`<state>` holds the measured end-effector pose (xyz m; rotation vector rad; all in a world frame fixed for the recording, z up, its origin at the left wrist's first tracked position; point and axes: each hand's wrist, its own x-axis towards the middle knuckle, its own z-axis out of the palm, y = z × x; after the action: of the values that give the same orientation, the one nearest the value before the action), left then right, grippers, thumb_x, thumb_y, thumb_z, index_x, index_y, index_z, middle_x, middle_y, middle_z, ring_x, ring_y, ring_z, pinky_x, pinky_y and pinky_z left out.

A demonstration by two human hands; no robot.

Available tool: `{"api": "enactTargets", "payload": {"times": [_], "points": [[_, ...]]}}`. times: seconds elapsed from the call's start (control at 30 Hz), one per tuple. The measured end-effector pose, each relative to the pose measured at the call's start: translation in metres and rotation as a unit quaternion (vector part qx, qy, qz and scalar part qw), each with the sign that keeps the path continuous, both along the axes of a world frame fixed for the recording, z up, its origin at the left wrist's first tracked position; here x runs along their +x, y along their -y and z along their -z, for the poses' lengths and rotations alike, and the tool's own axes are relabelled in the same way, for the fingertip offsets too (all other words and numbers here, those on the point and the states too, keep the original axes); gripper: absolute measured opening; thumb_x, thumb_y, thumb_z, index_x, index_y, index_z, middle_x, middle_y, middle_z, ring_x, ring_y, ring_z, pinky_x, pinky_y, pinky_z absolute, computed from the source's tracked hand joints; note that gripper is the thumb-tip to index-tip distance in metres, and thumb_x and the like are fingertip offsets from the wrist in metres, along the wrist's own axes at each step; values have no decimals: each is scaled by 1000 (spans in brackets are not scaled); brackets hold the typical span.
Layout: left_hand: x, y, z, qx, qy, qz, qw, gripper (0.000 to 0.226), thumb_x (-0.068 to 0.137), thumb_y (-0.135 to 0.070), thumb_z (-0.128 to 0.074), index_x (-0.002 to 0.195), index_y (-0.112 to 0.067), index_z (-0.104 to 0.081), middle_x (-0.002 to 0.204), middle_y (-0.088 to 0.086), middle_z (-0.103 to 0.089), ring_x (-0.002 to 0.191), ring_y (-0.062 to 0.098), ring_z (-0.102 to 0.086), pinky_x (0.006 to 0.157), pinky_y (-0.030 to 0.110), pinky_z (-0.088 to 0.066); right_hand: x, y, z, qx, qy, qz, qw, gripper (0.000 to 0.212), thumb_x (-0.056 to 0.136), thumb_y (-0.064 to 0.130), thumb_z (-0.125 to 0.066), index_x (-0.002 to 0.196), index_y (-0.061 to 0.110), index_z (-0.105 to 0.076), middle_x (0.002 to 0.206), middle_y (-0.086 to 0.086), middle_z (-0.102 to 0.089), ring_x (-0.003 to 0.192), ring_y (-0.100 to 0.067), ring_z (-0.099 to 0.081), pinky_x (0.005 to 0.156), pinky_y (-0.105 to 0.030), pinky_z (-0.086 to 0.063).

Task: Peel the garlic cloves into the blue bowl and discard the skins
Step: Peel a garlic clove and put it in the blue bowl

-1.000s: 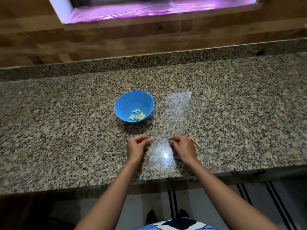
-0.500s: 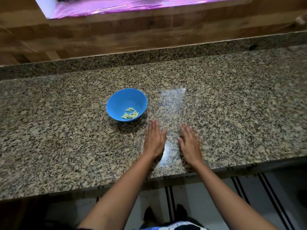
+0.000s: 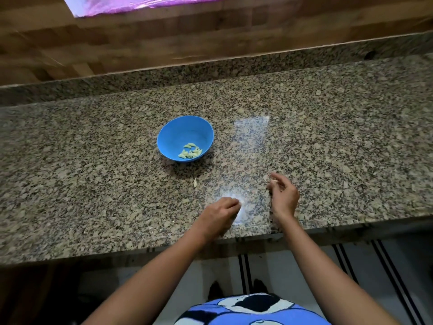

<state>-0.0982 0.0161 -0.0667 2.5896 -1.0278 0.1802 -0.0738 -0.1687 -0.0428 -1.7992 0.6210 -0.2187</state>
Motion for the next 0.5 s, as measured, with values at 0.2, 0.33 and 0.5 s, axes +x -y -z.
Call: {"api": "enactTargets", "payload": {"times": [0.2, 0.33, 0.5], "points": [[9, 25, -30, -203, -204, -317, 904, 14, 85, -3, -64, 94, -9, -73, 94, 6, -72, 79, 13, -66, 72, 24, -57, -3, -19, -23, 402, -153, -36, 902, 17, 96, 5, -39, 94, 1, -55, 80, -10, -55, 73, -20, -57, 72, -30, -54], [8, 67, -63, -294, -228, -301, 878, 20, 87, -3, -62, 103, -11, -71, 94, 2, -72, 79, 7, -68, 70, 15, -55, 0, -30, -30, 531, -149, 23, 834, 23, 97, 14, -42, 80, 5, -54, 70, -9, -62, 64, -16, -62, 63, -26, -55], [-8, 90, -64, -133, -156, -206, 957, 25, 93, 3, -47, 108, -4, -66, 108, 11, -68, 94, 21, -67, 83, 25, -54, -3, -28, -23, 610, -132, 50, 779, 36, 96, 27, -47, 66, 9, -58, 57, -4, -63, 57, -14, -62, 53, -25, -53]]}}
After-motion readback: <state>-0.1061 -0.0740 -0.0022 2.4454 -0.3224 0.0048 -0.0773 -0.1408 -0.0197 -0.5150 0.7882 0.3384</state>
